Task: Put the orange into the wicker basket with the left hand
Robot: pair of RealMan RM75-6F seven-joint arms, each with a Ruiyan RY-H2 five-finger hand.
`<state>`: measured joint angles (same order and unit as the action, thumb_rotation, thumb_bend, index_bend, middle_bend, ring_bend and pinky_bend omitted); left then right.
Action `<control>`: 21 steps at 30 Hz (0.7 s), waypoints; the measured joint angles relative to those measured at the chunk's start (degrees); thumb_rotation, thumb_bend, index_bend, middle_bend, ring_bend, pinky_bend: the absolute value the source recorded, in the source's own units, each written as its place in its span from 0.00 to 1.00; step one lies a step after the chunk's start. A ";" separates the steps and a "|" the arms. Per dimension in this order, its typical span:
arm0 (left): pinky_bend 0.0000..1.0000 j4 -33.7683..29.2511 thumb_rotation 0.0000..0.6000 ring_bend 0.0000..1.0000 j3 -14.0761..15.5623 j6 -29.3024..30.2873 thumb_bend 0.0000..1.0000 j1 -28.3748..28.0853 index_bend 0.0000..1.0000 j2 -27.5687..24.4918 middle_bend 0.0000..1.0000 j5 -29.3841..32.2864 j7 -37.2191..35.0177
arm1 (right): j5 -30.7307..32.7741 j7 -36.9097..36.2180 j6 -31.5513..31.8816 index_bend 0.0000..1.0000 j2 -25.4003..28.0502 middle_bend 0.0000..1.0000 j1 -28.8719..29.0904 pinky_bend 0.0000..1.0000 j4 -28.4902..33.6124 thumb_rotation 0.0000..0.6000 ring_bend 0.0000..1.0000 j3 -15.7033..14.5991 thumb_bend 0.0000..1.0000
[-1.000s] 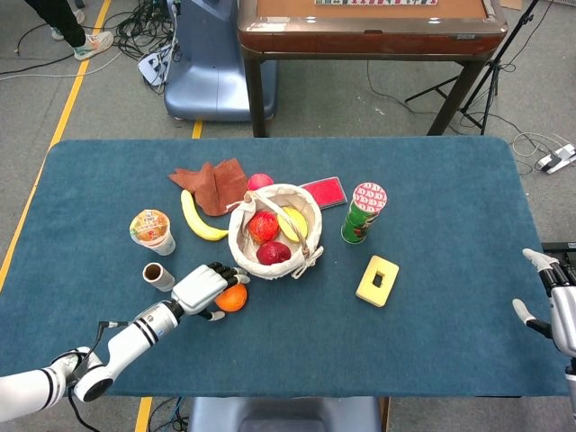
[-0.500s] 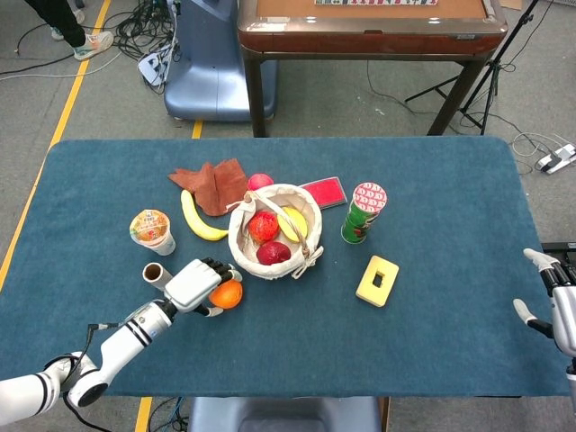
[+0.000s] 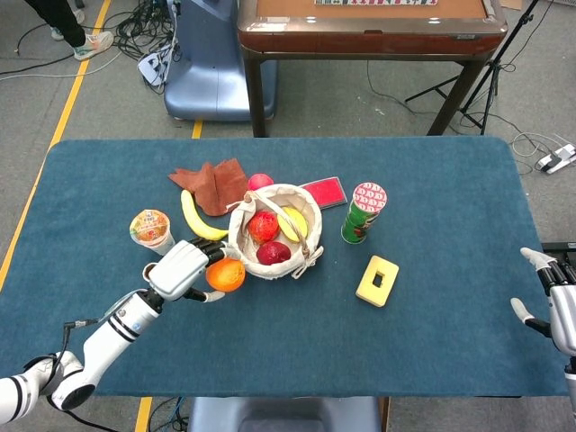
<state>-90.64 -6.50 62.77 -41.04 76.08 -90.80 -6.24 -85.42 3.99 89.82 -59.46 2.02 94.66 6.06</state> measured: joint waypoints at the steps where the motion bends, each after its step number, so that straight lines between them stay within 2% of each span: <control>1: 0.36 0.30 1.00 0.47 -0.31 -0.07 0.22 -0.26 0.41 0.46 0.47 0.19 -0.16 | -0.03 -0.01 0.05 0.21 0.05 0.26 -0.04 0.40 0.02 1.00 0.26 -0.03 0.21; 14: 0.37 5.96 1.00 0.44 -5.36 -2.38 0.22 -4.54 0.36 7.56 0.46 6.10 0.56 | 0.55 -0.52 -0.03 0.21 0.09 0.26 -0.49 0.40 -0.39 1.00 0.26 -0.24 0.21; 16: 0.37 7.18 1.00 0.41 -5.61 -3.15 0.22 -5.13 0.32 8.41 0.41 6.95 1.20 | 0.63 -0.67 0.26 0.21 0.09 0.26 -0.67 0.40 -0.49 1.00 0.26 -0.20 0.21; 21: 0.36 8.69 1.00 0.24 -6.05 -4.74 0.22 -6.10 0.15 9.65 0.18 9.15 2.64 | 0.74 -0.87 0.20 0.21 0.08 0.26 -0.80 0.40 -0.68 1.00 0.26 -0.25 0.21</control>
<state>-81.94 -12.54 58.03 -47.15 85.73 -81.65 -3.60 -84.68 3.12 90.02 -59.38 1.22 93.98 5.81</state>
